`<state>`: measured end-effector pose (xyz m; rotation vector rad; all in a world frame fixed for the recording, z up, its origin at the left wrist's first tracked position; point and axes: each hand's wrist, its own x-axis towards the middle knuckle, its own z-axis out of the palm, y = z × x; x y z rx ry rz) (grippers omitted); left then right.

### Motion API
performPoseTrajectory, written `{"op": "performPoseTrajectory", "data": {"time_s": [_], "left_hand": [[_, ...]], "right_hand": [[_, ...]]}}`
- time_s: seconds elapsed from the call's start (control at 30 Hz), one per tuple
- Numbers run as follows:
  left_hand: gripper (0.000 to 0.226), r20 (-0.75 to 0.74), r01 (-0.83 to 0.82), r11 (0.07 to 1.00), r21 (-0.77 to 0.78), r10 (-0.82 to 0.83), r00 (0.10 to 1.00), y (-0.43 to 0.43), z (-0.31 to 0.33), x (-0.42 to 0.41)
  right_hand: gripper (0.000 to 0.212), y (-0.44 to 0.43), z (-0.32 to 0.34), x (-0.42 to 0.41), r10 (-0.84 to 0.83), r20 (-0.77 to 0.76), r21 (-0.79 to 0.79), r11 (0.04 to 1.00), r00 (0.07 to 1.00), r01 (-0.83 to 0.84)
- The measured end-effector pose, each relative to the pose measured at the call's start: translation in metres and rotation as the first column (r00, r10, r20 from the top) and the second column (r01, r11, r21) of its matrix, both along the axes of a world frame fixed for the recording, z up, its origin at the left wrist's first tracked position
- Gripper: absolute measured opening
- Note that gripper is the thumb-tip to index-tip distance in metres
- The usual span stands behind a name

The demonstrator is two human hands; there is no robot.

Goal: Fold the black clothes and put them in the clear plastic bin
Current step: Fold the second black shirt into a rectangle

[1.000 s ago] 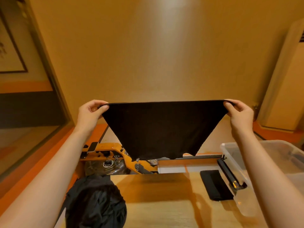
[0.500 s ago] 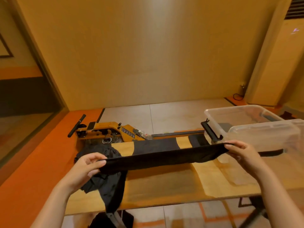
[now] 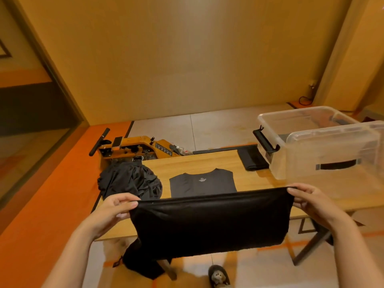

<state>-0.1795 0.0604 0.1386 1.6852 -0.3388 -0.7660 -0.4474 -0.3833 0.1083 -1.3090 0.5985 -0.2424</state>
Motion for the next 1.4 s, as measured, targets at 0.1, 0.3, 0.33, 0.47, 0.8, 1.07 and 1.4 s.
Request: {"op": "performPoseTrajectory", "data": {"time_s": [0.1, 0.3, 0.33, 0.47, 0.8, 1.07, 1.4], "left_hand": [[0.021, 0.018, -0.092, 0.995, 0.047, 0.091, 0.996, -0.020, -0.006, 0.013], [0.013, 0.099, -0.198, 0.963, 0.183, 0.182, 0.978, -0.069, -0.029, 0.056], [0.013, 0.110, -0.211, 0.957, 0.199, 0.192, 0.975, -0.077, -0.032, 0.065], [0.011, 0.154, -0.272, 0.929, 0.250, 0.239, 0.959, -0.105, -0.048, 0.107], [0.008, 0.235, -0.268, 0.816, 0.512, 0.167, 0.957, -0.150, -0.134, 0.181], [0.015, 0.321, -0.302, 0.728, 0.616, 0.118, 0.940, -0.167, -0.170, 0.181], [0.014, 0.430, -0.403, 0.710, 0.578, 0.156, 0.889, -0.167, -0.179, 0.190]], "right_hand": [[0.048, 0.000, 0.002, 0.018, -0.013, -0.024, -0.009, 1.000, 1.000, 0.012], [0.011, -0.017, -0.013, 0.077, -0.161, -0.139, -0.101, 0.984, 0.977, 0.147], [0.008, -0.023, -0.016, 0.090, -0.181, -0.148, -0.119, 0.979, 0.972, 0.164], [0.007, -0.045, -0.034, 0.151, -0.224, -0.197, -0.182, 0.965, 0.954, 0.189], [0.033, -0.076, -0.117, 0.255, -0.307, -0.466, -0.440, 0.894, 0.830, 0.084], [0.020, -0.075, -0.147, 0.279, -0.311, -0.534, -0.576, 0.815, 0.786, -0.068], [0.014, -0.073, -0.142, 0.292, -0.398, -0.393, -0.663, 0.747, 0.829, 0.045]]}}
